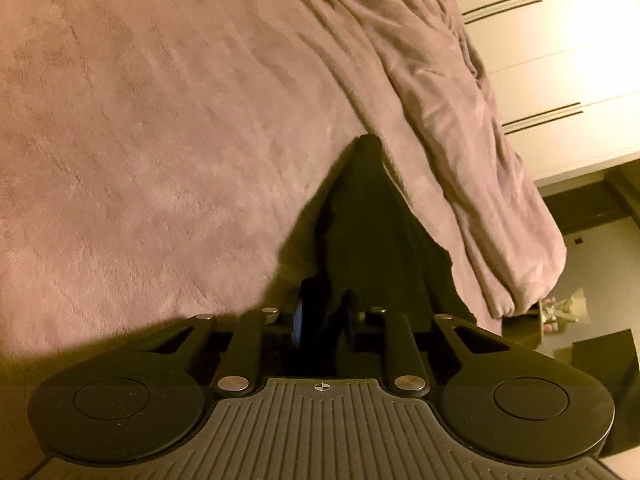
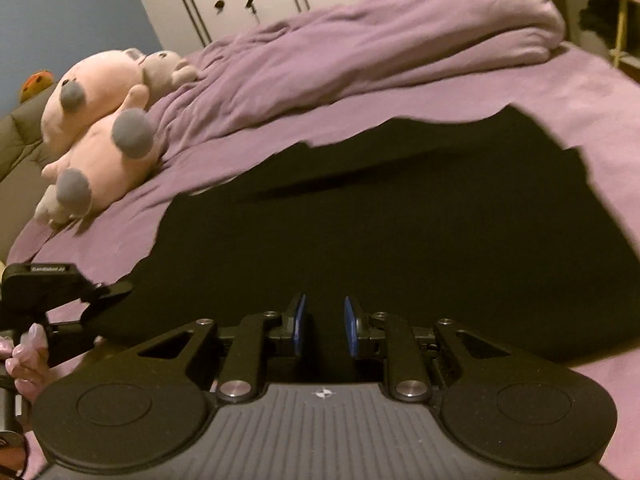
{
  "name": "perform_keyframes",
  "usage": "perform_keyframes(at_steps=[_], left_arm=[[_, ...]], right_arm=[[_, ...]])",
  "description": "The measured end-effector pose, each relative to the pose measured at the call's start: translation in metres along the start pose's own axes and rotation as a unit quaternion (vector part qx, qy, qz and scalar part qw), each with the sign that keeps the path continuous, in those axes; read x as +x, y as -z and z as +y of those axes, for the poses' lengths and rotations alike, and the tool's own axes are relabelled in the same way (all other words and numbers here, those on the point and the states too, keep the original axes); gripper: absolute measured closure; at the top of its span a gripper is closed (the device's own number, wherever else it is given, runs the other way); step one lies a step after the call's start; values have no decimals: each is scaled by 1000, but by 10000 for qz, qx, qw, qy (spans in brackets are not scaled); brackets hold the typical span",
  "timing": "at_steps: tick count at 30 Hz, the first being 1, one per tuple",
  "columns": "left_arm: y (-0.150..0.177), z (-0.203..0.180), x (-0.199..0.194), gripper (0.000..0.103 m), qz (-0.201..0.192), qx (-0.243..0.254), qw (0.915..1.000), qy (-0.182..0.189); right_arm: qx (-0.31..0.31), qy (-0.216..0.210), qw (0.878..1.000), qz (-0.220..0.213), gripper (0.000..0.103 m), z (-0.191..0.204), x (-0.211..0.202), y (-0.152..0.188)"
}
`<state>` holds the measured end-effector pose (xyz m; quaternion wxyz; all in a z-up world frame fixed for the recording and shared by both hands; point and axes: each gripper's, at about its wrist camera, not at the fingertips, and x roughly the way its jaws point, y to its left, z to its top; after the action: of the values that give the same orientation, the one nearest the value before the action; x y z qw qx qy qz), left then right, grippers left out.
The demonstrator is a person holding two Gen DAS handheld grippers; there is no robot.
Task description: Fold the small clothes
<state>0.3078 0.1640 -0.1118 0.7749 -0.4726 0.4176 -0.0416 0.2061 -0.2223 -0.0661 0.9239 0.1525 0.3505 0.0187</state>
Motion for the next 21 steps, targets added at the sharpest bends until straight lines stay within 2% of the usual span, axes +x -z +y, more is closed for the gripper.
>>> perform_keyframes(at_steps=[5,10,12,16,17,19,21], left_arm=[[1,-2,-2,83,-32,97,9999,34],[-1,-3,-4,83,-38,145,9999,78],[-1,-4,-3,83,-39,183,9998,64],[-1,-3,-1,83,0,212,9998,-19],[-1,-3,0,83,29,199,9998,-39],[-1,-2,1,83,69,156,9998,-80],[-2,-4,-1,83,41,197,9998,-76]], right_arm=[[-356,86,9993,44,89,26,11,6],[-1069,472,9931,28,89,41,25,18],[-1114,544,9923,37,89,46,19,15],[-891,228,9952,-344,89,48,5,17],[-958,248,9946,-326,89,50,10,20],[-1225,313,9919,73,88,51,27,30],[-1625,379,9859,122,88,60,27,27]])
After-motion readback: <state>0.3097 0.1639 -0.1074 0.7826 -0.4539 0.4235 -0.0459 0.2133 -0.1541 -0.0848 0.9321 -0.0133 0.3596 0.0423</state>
